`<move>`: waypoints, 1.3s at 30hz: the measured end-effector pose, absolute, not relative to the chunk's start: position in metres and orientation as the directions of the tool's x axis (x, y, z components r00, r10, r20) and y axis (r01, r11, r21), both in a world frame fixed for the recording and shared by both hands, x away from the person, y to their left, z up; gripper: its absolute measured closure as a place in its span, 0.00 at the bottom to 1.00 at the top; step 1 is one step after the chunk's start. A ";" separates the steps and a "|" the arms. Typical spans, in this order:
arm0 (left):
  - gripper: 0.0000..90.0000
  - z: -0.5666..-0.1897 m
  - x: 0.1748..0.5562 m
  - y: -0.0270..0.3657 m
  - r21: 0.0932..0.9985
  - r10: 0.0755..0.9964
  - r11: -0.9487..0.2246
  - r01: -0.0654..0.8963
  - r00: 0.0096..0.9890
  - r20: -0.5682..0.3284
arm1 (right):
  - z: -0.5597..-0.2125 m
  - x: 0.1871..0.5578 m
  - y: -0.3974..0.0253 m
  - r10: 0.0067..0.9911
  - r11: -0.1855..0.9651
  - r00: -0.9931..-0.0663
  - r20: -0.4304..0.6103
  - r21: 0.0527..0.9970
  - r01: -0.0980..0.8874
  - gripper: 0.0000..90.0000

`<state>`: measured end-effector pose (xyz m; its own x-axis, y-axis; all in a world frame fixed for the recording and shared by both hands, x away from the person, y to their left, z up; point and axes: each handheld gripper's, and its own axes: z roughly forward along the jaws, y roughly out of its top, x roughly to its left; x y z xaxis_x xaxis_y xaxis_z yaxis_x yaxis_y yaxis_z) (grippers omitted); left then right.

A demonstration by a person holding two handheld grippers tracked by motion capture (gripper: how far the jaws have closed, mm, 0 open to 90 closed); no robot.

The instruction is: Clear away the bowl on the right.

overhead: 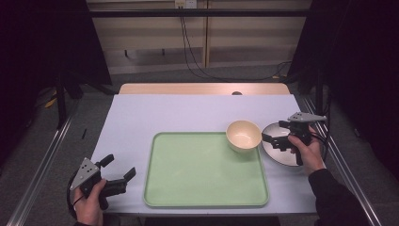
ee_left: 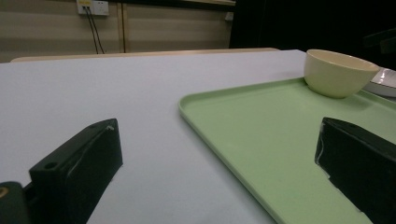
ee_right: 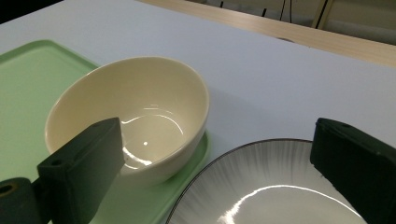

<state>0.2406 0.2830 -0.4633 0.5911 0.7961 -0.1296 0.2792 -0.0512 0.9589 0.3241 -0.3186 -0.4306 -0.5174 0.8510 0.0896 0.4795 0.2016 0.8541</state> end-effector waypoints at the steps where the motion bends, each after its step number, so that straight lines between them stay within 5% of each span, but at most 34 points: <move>1: 0.01 -0.463 0.240 0.283 0.958 0.799 -0.057 0.279 0.589 -0.124 | -0.431 0.319 -0.319 0.852 0.200 -0.517 0.087 0.858 0.474 0.02; 39: 0.01 -0.463 0.239 0.282 0.963 0.800 0.006 0.271 0.577 -0.167 | -0.446 0.237 -0.334 0.876 0.176 -0.479 0.052 0.891 0.418 0.02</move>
